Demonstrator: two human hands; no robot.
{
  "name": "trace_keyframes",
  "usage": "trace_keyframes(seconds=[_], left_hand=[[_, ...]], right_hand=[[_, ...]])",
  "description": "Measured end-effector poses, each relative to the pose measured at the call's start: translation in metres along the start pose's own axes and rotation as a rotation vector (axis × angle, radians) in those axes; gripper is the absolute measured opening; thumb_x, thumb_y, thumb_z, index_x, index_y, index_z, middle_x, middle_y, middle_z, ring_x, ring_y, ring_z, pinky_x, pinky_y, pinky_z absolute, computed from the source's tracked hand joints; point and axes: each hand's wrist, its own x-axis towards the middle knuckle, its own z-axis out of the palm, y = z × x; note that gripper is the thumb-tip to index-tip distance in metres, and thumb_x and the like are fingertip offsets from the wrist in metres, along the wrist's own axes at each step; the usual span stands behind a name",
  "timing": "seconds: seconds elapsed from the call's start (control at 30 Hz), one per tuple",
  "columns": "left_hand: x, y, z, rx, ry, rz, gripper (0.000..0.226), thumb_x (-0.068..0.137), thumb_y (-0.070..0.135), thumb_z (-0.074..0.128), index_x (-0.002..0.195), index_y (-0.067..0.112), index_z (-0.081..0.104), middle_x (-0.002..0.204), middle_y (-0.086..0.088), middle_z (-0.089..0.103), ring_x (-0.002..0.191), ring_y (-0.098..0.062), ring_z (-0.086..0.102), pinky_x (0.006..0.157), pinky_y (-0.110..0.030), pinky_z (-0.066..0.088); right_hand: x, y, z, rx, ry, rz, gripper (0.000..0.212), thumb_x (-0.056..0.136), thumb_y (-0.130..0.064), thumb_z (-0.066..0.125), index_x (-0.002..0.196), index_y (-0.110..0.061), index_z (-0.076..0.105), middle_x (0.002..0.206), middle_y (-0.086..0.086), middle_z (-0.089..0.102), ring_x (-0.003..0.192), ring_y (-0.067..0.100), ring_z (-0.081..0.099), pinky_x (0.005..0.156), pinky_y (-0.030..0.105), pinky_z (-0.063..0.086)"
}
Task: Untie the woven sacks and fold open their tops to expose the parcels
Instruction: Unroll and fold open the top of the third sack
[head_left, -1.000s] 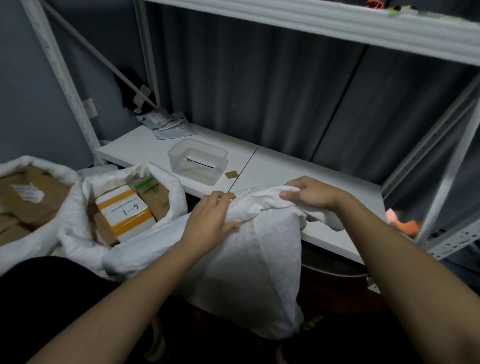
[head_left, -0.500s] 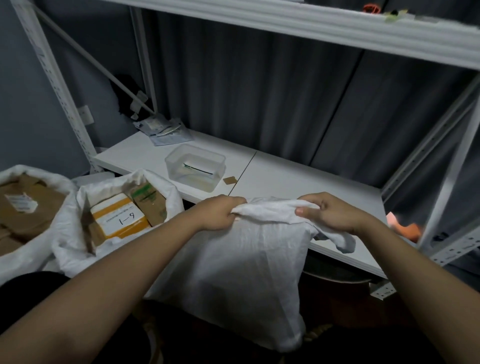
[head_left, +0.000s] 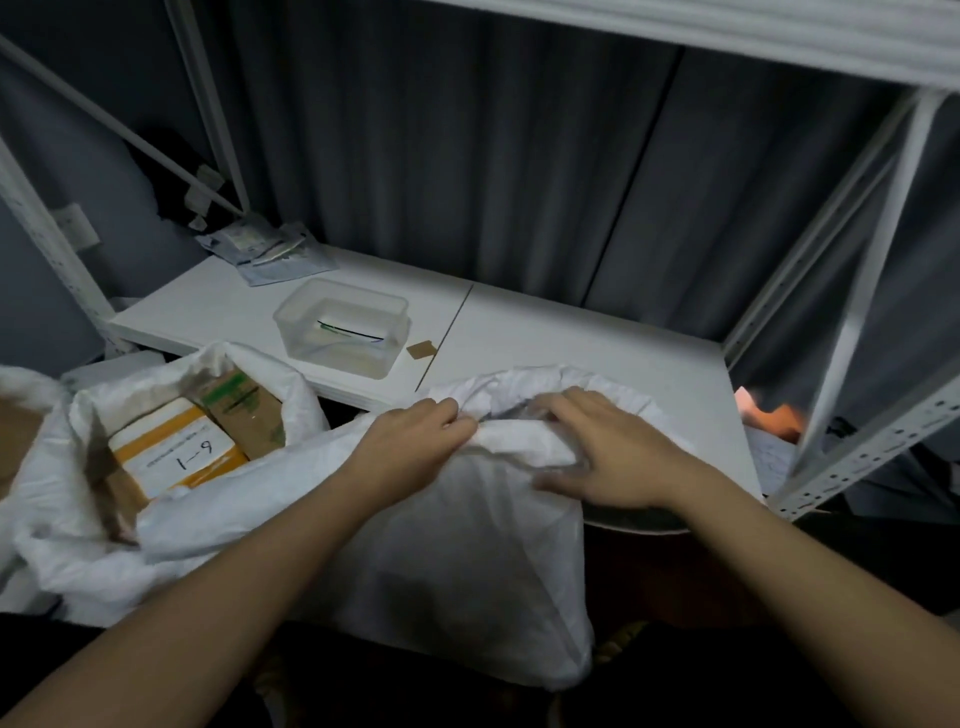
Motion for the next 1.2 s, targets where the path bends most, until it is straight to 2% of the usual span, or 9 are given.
trace_keyframes(seconds=[0.1,0.23,0.3,0.47,0.63,0.73,0.87,1.07,1.2], left_hand=[[-0.008,-0.003,-0.004,0.034,0.052,0.046,0.017,0.075,0.014,0.049,0.091,0.018,0.044,0.075,-0.003,0.052,0.060,-0.022,0.052,0.040,-0.025,0.032],[-0.017,-0.011,-0.011,-0.600,-0.346,-0.369,0.039,0.076,0.056,0.060,0.106,0.033,0.054,0.093,0.016,0.056,0.086,-0.011,0.058,0.072,-0.029,0.049],[-0.013,-0.013,-0.012,-0.753,-0.535,-0.415,0.041,0.081,0.047,0.063,0.114,0.023,0.063,0.103,0.010,0.063,0.096,-0.012,0.059,0.088,-0.030,0.047],[-0.018,-0.006,0.002,-0.180,-0.221,-0.041,0.004,0.075,0.019,0.067,0.078,0.018,0.068,0.059,0.000,0.063,0.048,-0.017,0.061,0.042,-0.021,0.046],[-0.036,-0.009,0.003,-0.484,-0.531,-0.444,0.051,0.089,0.050,0.055,0.127,0.016,0.056,0.120,0.001,0.059,0.115,-0.018,0.054,0.095,-0.030,0.040],[-0.041,-0.014,0.004,-0.263,-0.566,-0.285,0.047,0.092,0.026,0.049,0.110,-0.017,0.058,0.118,-0.027,0.061,0.109,-0.032,0.060,0.090,-0.037,0.047],[-0.058,-0.013,0.004,-0.206,-0.295,-0.138,0.020,0.067,0.024,0.078,0.081,0.016,0.066,0.075,-0.004,0.065,0.066,-0.024,0.063,0.054,-0.031,0.050],[-0.097,0.017,-0.025,-0.615,0.076,-1.464,0.049,0.078,0.042,0.073,0.112,0.016,0.048,0.126,-0.011,0.041,0.117,-0.030,0.040,0.097,-0.037,0.038],[-0.097,0.027,-0.026,-1.449,0.186,-1.789,0.071,0.079,0.043,0.071,0.130,0.008,0.038,0.128,-0.020,0.050,0.098,-0.028,0.059,0.065,-0.034,0.057]], right_hand=[[0.027,-0.016,0.022,0.177,-0.164,0.035,0.061,0.087,-0.062,0.051,0.141,-0.042,0.031,0.144,-0.008,0.046,0.129,0.016,0.044,0.104,0.042,0.040],[0.036,-0.017,0.049,-0.261,0.170,-0.205,0.042,0.081,-0.012,0.047,0.119,-0.022,0.063,0.086,0.009,0.069,0.062,0.027,0.064,0.046,0.031,0.048],[0.028,-0.015,0.053,-0.410,0.264,-0.283,0.049,0.068,-0.008,0.065,0.116,-0.016,0.065,0.073,0.011,0.064,0.048,0.028,0.058,0.038,0.027,0.041],[0.036,-0.029,0.063,0.045,-0.090,-0.080,0.058,0.088,-0.053,0.055,0.141,-0.033,0.042,0.143,-0.001,0.048,0.128,0.020,0.046,0.105,0.035,0.038],[0.036,-0.033,0.081,-0.275,0.158,-0.251,0.036,0.074,-0.004,0.052,0.106,-0.012,0.068,0.081,0.011,0.066,0.061,0.029,0.063,0.042,0.030,0.047],[0.035,-0.049,0.077,-0.210,0.091,-0.170,0.049,0.084,-0.045,0.059,0.128,-0.026,0.056,0.116,0.003,0.063,0.099,0.025,0.061,0.074,0.036,0.053],[0.043,-0.060,0.084,0.282,-0.099,-0.026,0.047,0.093,-0.049,0.046,0.135,-0.029,0.051,0.135,-0.005,0.056,0.122,0.016,0.053,0.102,0.037,0.042],[0.035,-0.056,0.084,0.680,0.061,0.250,0.019,0.095,-0.026,0.058,0.100,-0.014,0.071,0.093,-0.003,0.068,0.080,0.004,0.058,0.071,0.016,0.041],[0.031,-0.072,0.090,0.640,0.071,0.224,0.022,0.094,-0.028,0.058,0.098,-0.010,0.071,0.091,0.000,0.069,0.076,0.002,0.059,0.067,0.009,0.041]])
